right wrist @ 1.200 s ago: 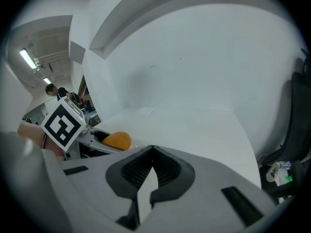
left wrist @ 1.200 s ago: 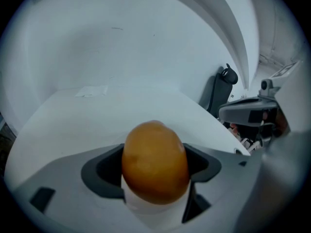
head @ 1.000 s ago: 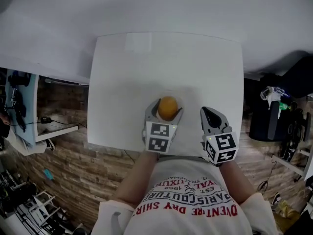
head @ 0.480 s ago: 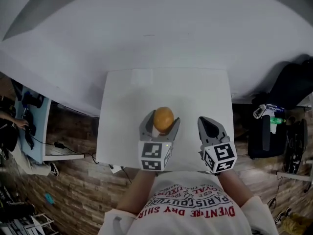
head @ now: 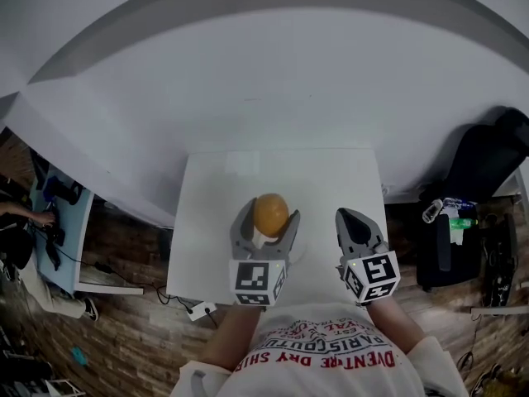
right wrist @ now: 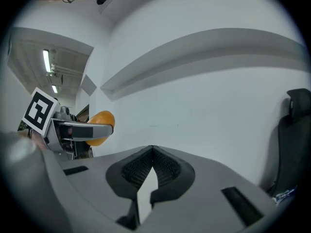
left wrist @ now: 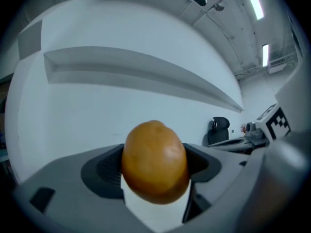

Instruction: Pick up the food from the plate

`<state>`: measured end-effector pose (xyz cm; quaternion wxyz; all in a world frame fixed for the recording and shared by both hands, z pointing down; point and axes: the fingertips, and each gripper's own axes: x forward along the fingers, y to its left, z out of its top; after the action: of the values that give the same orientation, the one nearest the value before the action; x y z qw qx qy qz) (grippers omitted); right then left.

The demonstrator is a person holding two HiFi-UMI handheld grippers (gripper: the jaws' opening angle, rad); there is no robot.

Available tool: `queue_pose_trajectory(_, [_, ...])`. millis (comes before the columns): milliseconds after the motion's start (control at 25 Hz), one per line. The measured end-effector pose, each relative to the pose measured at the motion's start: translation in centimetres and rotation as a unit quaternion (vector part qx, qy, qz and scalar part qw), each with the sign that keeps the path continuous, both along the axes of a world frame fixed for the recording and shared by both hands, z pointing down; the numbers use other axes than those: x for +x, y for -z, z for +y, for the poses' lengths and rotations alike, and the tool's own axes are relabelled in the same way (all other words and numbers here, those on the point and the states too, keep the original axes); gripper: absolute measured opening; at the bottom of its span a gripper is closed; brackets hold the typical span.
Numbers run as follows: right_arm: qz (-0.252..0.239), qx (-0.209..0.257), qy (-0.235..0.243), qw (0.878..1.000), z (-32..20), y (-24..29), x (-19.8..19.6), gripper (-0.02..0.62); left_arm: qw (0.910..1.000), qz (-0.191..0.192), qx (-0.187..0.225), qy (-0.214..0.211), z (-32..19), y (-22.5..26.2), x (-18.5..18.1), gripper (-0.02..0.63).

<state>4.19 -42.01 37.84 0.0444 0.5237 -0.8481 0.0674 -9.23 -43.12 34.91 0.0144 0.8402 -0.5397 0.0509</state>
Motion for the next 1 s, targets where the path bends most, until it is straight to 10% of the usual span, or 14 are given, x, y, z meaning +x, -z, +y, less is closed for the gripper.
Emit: queue_pose_trajectory(1000, [-0.011,-0.015,0.015,1.000,0.0,-0.7,-1.1,0.009,0.9997,0.009,-0.022,-0.005,-0.2,-1.7,0.6,0.367])
